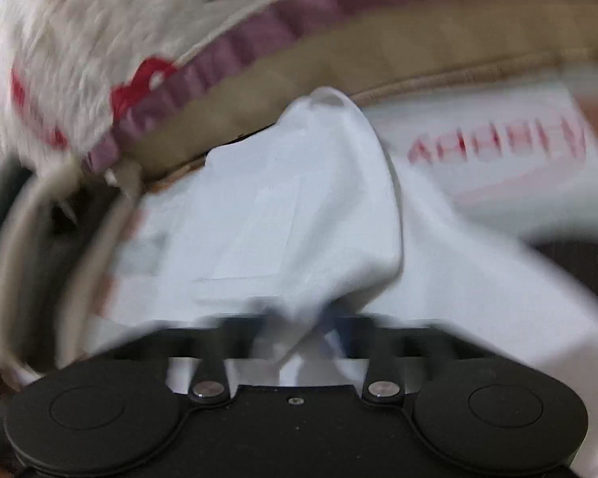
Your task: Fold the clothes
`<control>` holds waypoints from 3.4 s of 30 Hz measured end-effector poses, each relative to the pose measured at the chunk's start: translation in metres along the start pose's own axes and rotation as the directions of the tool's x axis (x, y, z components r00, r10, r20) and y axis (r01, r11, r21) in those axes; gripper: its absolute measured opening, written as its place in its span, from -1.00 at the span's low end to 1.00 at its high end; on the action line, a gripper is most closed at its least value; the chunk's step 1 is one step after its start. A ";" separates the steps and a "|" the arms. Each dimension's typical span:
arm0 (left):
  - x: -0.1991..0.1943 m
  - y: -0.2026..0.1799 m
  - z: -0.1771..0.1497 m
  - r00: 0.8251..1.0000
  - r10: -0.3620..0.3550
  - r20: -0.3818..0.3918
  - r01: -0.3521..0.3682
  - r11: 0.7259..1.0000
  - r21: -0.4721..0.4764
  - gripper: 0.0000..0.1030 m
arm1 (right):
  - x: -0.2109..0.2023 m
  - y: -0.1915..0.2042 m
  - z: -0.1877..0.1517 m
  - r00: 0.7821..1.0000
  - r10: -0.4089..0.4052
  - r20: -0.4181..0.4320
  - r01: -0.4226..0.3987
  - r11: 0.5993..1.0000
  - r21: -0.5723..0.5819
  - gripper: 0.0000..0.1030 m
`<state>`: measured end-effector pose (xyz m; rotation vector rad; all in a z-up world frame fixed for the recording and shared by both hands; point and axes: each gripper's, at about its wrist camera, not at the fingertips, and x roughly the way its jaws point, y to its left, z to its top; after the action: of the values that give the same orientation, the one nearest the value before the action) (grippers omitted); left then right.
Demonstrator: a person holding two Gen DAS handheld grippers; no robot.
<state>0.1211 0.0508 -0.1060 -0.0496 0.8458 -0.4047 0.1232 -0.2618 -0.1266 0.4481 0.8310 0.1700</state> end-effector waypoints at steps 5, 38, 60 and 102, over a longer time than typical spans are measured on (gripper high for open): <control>0.001 0.015 0.012 1.000 -0.011 0.012 0.011 1.000 -0.001 -0.87 | -0.082 0.000 0.047 0.959 -0.062 0.278 0.148 0.943 -0.299 -0.85; 0.192 -0.051 0.170 0.998 0.029 0.051 -0.035 0.993 0.115 -0.93 | -0.074 -0.265 0.146 0.968 -0.087 0.237 0.040 0.980 0.194 -0.83; 0.150 -0.007 0.129 0.985 0.085 0.148 -0.085 0.996 -0.003 -0.93 | -0.008 -0.201 0.162 0.977 -0.213 0.020 0.204 0.957 0.208 -0.18; -0.017 -0.091 -0.089 0.976 -0.107 -0.192 0.191 0.845 0.500 -0.19 | -0.246 -0.233 -0.056 0.879 -0.359 0.313 0.274 0.919 0.284 -0.89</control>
<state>0.0156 -0.0167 -0.1353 0.4256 0.8666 -0.7831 -0.0890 -0.5307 -0.0982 0.5354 0.5515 -0.3154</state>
